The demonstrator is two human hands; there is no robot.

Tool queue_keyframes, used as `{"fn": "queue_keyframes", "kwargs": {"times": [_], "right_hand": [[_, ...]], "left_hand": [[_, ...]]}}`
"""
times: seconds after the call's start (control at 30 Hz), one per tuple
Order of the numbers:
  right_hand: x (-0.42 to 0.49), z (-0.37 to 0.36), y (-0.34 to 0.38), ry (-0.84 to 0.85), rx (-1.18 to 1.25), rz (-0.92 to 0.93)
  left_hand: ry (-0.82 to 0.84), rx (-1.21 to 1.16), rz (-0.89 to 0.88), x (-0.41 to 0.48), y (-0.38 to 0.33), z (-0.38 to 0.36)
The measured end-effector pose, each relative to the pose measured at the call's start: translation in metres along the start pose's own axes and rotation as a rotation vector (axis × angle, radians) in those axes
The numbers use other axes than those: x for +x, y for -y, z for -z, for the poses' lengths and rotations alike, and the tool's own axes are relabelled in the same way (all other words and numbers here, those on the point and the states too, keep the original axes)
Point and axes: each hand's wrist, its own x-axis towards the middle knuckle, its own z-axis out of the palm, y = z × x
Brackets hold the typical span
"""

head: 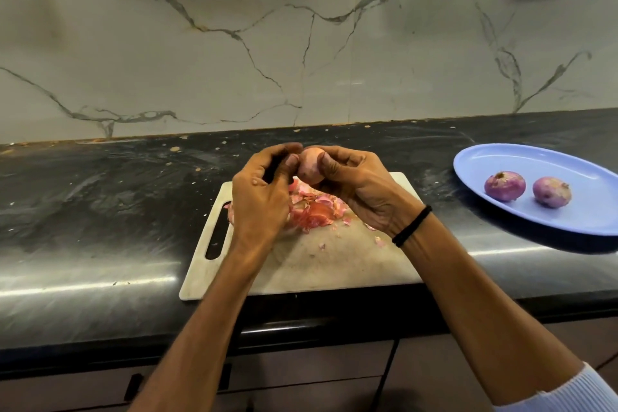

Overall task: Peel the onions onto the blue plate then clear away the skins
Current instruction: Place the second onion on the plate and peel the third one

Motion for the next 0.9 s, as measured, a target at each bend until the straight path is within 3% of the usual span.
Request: {"fn": "queue_keyframes", "kwargs": {"times": [0.13,0.4,0.9], "right_hand": [[0.001,0.003,0.003,-0.052,-0.008,-0.015],[-0.002,0.003,0.005,-0.025,-0.055,-0.059],[0.012,-0.004,-0.002,-0.044,-0.032,-0.075]], "left_hand": [[0.109,0.085,-0.049,0.001,0.006,-0.003],[0.156,0.061,-0.005,0.005,0.007,0.002],[0.214,0.486,-0.266,0.033,0.008,-0.002]]}}
